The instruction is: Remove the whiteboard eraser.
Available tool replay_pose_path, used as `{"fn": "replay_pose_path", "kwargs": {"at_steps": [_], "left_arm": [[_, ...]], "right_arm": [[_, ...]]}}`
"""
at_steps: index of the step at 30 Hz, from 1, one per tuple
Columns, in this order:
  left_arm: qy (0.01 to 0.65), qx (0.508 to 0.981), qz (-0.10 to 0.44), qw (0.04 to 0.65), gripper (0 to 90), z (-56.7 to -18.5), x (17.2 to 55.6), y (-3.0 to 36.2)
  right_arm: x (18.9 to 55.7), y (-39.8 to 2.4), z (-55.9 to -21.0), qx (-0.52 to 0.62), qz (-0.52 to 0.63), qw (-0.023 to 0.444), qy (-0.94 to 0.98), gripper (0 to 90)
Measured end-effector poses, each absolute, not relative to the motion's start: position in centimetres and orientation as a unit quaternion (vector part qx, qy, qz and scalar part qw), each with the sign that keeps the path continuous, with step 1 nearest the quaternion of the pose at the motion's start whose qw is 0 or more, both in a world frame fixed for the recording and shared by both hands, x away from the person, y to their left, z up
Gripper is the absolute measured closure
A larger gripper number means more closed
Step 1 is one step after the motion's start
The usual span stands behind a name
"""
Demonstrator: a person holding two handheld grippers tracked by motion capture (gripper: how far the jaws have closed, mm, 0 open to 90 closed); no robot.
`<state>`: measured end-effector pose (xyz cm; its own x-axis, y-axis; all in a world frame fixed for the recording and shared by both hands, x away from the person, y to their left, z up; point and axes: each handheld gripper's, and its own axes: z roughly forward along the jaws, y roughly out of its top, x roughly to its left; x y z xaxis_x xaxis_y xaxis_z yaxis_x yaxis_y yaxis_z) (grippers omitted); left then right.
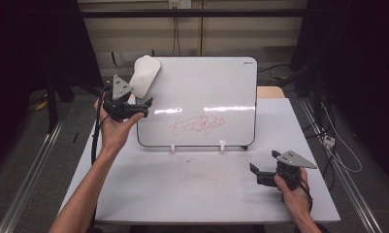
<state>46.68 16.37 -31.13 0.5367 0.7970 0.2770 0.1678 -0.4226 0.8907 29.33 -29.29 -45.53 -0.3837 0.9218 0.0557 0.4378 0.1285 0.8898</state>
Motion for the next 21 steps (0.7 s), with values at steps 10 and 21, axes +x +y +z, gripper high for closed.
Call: {"fn": "replay_pose_path", "kwargs": {"at_steps": [10, 21], "left_arm": [[0.326, 0.76, 0.379, 0.416, 11.9, -30.4, 49.3, 16.1], [0.362, 0.753, 0.359, 0.417, 17.9, -30.2, 51.7, 15.3]], "right_arm": [[29.5, -29.2, -45.7, 0.488, 0.444, 0.267, 0.703, 3.8], [29.5, -29.1, -45.6, 0.489, 0.442, 0.27, 0.702, 3.8]]}}
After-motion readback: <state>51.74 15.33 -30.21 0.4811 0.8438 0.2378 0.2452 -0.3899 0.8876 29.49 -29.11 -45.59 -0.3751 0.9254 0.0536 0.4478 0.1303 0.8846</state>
